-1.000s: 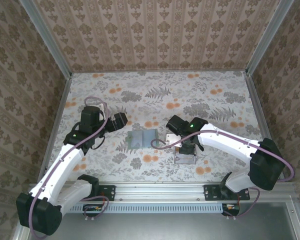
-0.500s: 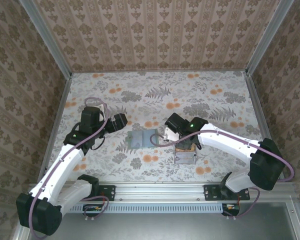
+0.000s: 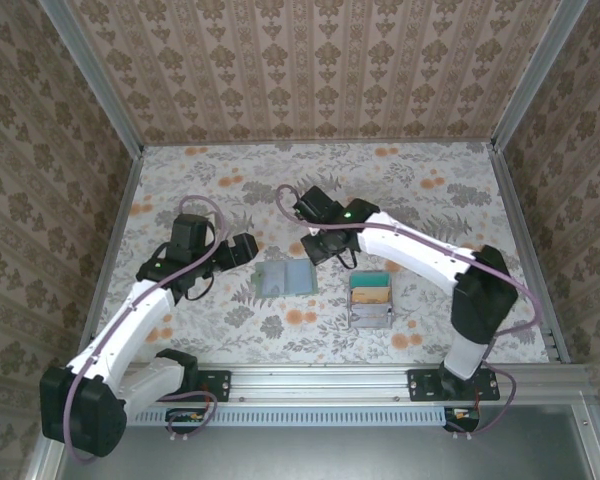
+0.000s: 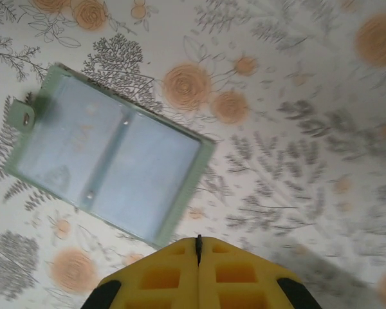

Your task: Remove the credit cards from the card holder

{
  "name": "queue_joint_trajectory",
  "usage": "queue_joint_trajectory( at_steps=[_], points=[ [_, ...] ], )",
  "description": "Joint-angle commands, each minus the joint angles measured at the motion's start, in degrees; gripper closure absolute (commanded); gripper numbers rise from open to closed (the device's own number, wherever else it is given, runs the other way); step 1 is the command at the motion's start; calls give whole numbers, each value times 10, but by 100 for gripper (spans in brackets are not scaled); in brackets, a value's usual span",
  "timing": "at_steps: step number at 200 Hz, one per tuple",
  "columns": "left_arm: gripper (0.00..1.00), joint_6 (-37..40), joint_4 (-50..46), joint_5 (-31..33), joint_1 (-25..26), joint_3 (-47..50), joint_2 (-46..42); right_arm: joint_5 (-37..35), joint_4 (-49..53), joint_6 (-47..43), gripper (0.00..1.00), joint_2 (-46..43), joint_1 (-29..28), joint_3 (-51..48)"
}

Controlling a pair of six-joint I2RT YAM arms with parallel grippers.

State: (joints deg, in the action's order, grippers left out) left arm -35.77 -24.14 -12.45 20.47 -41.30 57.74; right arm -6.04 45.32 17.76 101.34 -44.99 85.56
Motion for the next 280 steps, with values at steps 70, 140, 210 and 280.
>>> queue_joint_trajectory(
  at_steps=[70, 140, 210, 280],
  points=[
    [18, 0, -6, -75, -6, 11, 69, 105, -14, 252, 100, 100, 25, -2],
    [43, -5, 31, -122, 15, 18, 146, 106, -27, 292, 100, 143, 27, -16],
    [54, -1, 69, -132, 42, 20, 212, 108, -41, 303, 100, 158, 29, -35],
    [57, 8, 76, -120, 67, 8, 266, 109, -47, 304, 100, 156, 31, -51]
  ],
)
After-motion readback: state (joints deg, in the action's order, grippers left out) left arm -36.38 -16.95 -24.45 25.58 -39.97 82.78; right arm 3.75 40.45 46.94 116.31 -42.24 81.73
